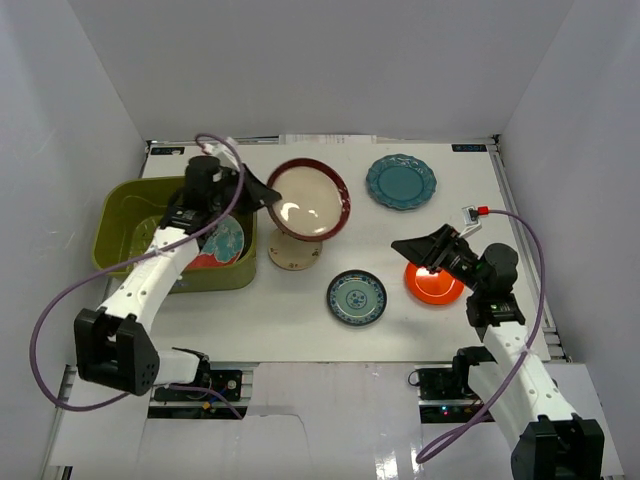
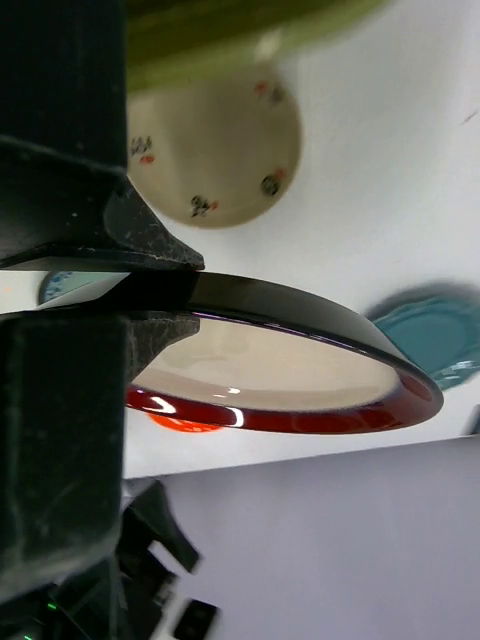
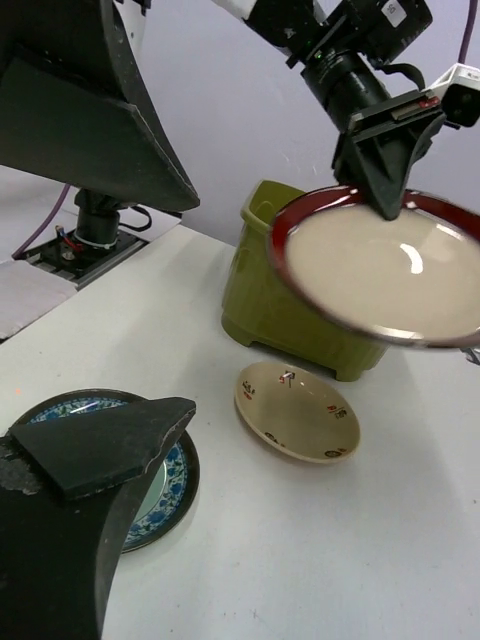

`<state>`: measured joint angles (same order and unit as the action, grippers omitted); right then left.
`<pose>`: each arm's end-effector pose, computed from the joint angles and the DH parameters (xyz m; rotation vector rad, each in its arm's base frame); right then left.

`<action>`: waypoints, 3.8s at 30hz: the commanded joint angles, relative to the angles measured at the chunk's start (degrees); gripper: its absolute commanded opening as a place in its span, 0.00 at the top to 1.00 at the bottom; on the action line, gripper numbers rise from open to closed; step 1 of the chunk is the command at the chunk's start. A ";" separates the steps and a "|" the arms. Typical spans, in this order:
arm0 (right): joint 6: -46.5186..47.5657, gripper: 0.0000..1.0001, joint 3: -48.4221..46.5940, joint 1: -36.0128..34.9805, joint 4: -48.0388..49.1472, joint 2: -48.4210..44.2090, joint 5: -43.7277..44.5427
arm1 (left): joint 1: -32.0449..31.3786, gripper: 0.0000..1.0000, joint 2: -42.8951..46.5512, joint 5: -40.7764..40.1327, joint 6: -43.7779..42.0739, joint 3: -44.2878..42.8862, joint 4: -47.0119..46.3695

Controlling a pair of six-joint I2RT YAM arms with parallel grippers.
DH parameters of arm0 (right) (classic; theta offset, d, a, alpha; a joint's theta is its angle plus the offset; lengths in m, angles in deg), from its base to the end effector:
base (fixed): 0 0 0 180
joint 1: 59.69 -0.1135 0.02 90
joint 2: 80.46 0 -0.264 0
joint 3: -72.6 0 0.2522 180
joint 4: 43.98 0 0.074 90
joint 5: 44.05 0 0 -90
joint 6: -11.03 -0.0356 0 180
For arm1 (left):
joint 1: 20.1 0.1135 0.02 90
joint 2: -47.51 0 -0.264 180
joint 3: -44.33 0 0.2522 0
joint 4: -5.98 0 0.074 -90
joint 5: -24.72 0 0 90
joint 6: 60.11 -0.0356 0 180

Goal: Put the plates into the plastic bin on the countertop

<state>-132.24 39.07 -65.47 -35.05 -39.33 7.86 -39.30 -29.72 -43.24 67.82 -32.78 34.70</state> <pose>0.1700 0.0393 0.2562 0.1280 1.7076 1.2993 0.2861 -0.1138 0.3188 -0.1071 2.1903 -0.9882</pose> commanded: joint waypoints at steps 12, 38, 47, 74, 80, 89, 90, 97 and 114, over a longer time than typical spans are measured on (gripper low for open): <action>8.54 0.20 1.31 -0.37 -1.69 -4.74 -2.34 | 26.22 1.00 22.46 -20.09 3.65 -0.56 10.00; 10.91 0.19 5.97 -0.64 -3.89 -2.89 2.66 | 34.67 0.02 16.14 -27.49 3.47 14.48 7.10; 10.56 0.08 5.88 -0.63 -2.92 1.32 11.80 | 34.67 0.02 20.98 -35.47 -1.45 16.16 9.65; 2.74 0.24 -25.13 7.63 7.88 56.92 35.62 | 6.03 0.02 27.58 12.58 -5.85 18.35 -8.36; -3.14 0.33 -36.21 7.63 10.08 72.57 31.32 | -1.97 0.02 25.64 9.69 -7.43 21.25 -13.37; -15.19 0.82 -41.84 6.75 18.34 83.24 28.86 | -4.97 0.02 21.25 8.63 -7.17 20.73 -17.16; -15.71 0.91 -41.58 6.83 21.22 82.89 28.60 | -4.97 0.02 21.07 8.63 -7.00 20.46 -17.16; -15.11 0.92 -33.68 8.15 28.36 63.25 26.05 | -5.50 0.02 18.88 7.23 -1.30 17.04 -16.98; -7.46 0.92 -2.56 6.84 9.39 6.54 6.81 | -17.53 0.04 2.73 -3.22 3.56 6.14 -16.28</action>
<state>-139.44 37.89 -58.28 -28.14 -27.07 19.53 -54.10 -23.89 -41.91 72.36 -22.92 18.38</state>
